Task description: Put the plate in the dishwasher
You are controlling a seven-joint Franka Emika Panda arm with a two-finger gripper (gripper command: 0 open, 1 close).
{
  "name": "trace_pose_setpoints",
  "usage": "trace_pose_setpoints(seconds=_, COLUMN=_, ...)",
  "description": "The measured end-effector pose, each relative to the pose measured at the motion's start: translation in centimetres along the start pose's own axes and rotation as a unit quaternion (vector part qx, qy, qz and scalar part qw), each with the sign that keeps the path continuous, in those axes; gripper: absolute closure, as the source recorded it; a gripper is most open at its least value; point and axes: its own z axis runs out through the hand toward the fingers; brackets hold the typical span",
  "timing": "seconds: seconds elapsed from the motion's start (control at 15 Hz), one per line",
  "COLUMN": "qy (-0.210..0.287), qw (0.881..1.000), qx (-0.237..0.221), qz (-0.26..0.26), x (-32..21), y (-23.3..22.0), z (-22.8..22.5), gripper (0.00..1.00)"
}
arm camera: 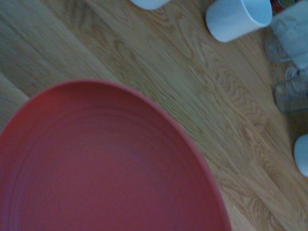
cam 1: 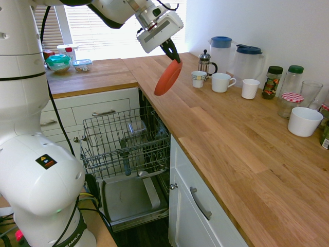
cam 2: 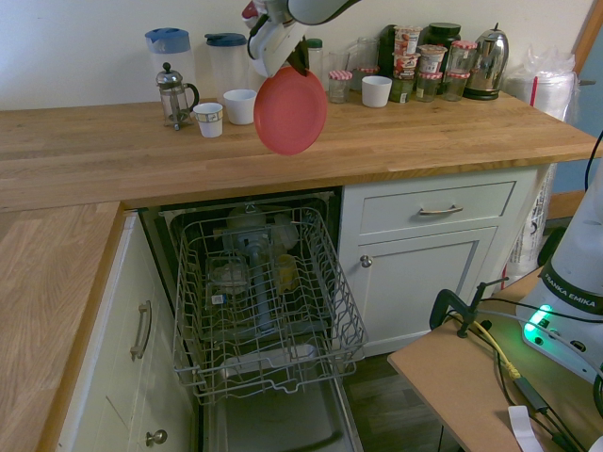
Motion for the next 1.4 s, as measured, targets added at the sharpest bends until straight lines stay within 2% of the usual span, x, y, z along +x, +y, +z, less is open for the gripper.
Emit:
trace_pose_setpoints(seconds=0.13, qy=0.003, qw=0.998, qx=-0.005, qz=-0.062, x=-0.9, y=-0.8, z=0.0, gripper=1.0)
trace_pose_setpoints(seconds=0.33, qy=0.038, qw=0.996, qx=-0.01, qz=-0.081, x=-1.2, y=-1.4, z=-1.1, gripper=1.0)
trace_pose_setpoints(seconds=0.53, qy=0.081, qw=0.99, qx=-0.007, qz=-0.118, x=-3.7, y=-3.7, z=-4.2, gripper=1.0)
trace_pose_setpoints(seconds=0.73, qy=0.13, qw=0.976, qx=-0.003, qz=-0.173, x=-8.5, y=-6.9, z=-6.9, gripper=1.0)
trace_pose_setpoints(seconds=1.0, qy=0.181, qw=0.951, qx=-0.003, qz=-0.251, x=-16.9, y=-12.1, z=-9.1, gripper=1.0)
trace_pose_setpoints(seconds=1.4, qy=0.19, qw=0.93, qx=-0.001, qz=-0.315, x=-25.2, y=-16.2, z=-8.4, gripper=1.0)
